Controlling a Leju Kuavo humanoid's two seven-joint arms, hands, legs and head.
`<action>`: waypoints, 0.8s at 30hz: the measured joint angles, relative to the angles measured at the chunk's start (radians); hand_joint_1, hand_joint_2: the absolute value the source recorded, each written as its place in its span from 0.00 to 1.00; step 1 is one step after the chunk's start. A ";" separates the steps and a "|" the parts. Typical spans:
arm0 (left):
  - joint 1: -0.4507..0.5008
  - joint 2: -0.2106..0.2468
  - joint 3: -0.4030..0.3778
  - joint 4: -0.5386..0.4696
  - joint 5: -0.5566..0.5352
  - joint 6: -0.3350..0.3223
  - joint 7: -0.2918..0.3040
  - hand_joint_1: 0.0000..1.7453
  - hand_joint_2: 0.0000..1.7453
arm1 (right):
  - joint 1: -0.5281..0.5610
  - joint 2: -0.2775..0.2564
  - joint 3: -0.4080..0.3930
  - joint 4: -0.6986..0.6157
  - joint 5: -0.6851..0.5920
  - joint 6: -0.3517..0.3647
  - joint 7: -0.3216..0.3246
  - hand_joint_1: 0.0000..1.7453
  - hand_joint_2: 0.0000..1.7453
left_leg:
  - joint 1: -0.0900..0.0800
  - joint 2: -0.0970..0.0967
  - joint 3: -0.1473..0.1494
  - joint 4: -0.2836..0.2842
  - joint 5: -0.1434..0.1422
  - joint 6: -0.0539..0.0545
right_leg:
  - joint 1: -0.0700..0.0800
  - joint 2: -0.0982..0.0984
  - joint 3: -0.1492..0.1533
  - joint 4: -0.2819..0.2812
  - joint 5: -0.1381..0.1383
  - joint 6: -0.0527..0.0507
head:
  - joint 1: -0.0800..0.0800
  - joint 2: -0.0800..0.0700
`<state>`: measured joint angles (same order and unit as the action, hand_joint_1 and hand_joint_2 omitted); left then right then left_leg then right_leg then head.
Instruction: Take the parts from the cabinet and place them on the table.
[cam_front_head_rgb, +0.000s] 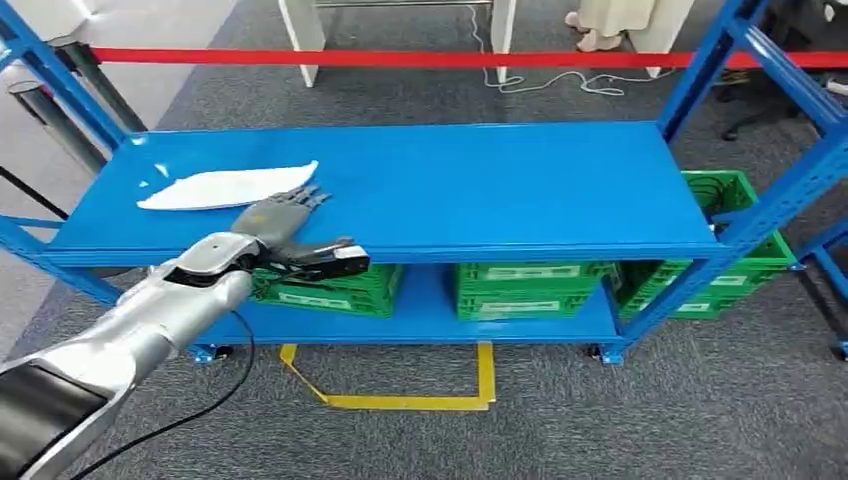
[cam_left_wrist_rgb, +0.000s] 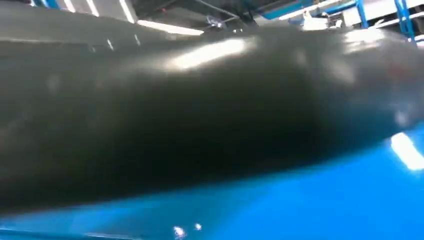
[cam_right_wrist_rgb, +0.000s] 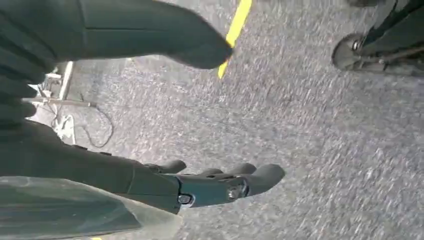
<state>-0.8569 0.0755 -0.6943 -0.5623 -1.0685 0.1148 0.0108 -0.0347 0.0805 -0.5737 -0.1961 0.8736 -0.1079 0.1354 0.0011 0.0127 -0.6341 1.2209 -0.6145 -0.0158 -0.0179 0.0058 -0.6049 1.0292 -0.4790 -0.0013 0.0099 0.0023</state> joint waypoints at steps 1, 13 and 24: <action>0.003 0.000 0.002 0.008 0.001 0.002 0.018 0.00 0.00 | 0.001 0.000 -0.001 0.000 0.000 -0.003 0.011 0.00 0.00 | 0.000 0.000 -0.041 0.074 -0.023 -0.001 | 0.000 0.003 0.000 0.000 0.000 -0.001 | 0.000 0.000; 0.009 -0.042 0.091 0.014 0.010 0.163 0.112 0.00 0.00 | 0.002 0.003 -0.024 0.000 0.019 0.001 0.014 0.00 0.00 | 0.000 -0.010 0.045 -0.213 0.154 0.041 | 0.010 0.005 -0.016 0.015 -0.021 0.027 | 0.001 0.000; 0.025 -0.045 0.160 0.011 -0.069 0.219 0.172 0.00 0.00 | -0.001 0.005 -0.037 0.000 0.048 0.014 -0.015 0.00 1.00 | -0.005 -0.010 0.045 -0.195 0.136 0.024 | 0.003 -0.004 -0.019 0.006 0.011 0.028 | 0.000 0.000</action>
<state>-0.8318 0.0305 -0.5345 -0.5516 -1.1371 0.3334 0.1823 -0.0360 0.0855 -0.6111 -0.1961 0.9217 -0.0942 0.1205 -0.0041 0.0027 -0.5896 1.0258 -0.4780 0.0084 -0.0146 0.0014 -0.6242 1.0352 -0.4683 0.0265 0.0103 0.0023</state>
